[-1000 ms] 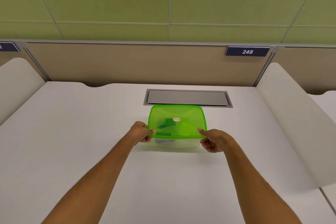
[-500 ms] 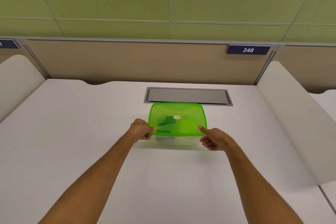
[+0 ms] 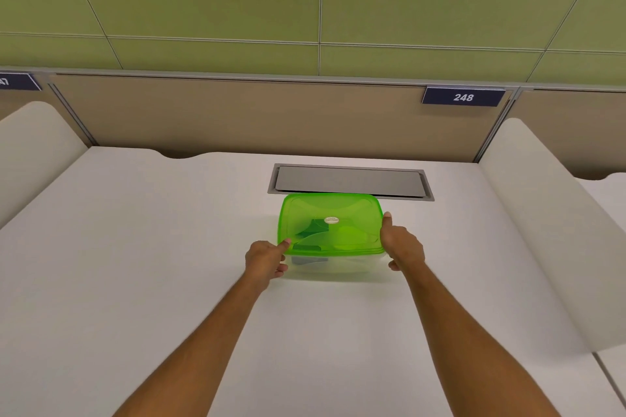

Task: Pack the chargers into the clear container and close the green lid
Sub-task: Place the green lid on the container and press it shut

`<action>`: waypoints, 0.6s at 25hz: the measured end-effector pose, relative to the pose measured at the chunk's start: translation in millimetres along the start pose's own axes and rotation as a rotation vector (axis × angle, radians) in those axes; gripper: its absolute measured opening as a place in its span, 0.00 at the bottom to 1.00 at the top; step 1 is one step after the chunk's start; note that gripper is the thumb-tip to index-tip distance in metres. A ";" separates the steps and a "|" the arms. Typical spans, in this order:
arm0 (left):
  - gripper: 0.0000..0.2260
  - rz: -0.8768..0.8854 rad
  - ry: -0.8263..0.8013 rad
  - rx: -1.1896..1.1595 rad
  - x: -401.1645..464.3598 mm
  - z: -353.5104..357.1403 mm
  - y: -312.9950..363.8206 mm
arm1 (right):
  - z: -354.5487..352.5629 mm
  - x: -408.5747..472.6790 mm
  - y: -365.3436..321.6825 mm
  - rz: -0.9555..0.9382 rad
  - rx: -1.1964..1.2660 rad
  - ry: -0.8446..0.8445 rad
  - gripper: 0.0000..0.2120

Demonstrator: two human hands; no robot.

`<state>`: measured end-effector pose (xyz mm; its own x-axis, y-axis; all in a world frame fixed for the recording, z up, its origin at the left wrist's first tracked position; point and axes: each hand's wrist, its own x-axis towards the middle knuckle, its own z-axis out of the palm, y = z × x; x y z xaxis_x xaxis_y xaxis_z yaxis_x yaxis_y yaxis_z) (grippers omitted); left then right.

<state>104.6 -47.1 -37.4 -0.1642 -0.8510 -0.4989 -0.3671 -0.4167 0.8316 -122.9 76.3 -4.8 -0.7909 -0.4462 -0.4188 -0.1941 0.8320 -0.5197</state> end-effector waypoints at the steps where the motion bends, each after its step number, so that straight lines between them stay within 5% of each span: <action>1: 0.15 -0.002 -0.022 0.014 0.3 -1.8 1.3 | 5.8 0.6 -1.2 0.010 -0.059 0.055 0.38; 7: 0.14 -0.022 -0.100 0.101 6.2 -7.5 6.7 | 25.1 4.3 0.3 0.040 -0.245 0.174 0.39; 15: 0.15 -0.012 -0.147 0.183 13.3 -7.7 12.2 | 39.1 13.1 17.6 0.022 -0.061 0.300 0.33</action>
<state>105.0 -65.9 -32.0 -0.2851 -0.7849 -0.5501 -0.5278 -0.3505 0.7737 -113.9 72.2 -48.5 -0.9296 -0.3184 -0.1859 -0.2027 0.8626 -0.4635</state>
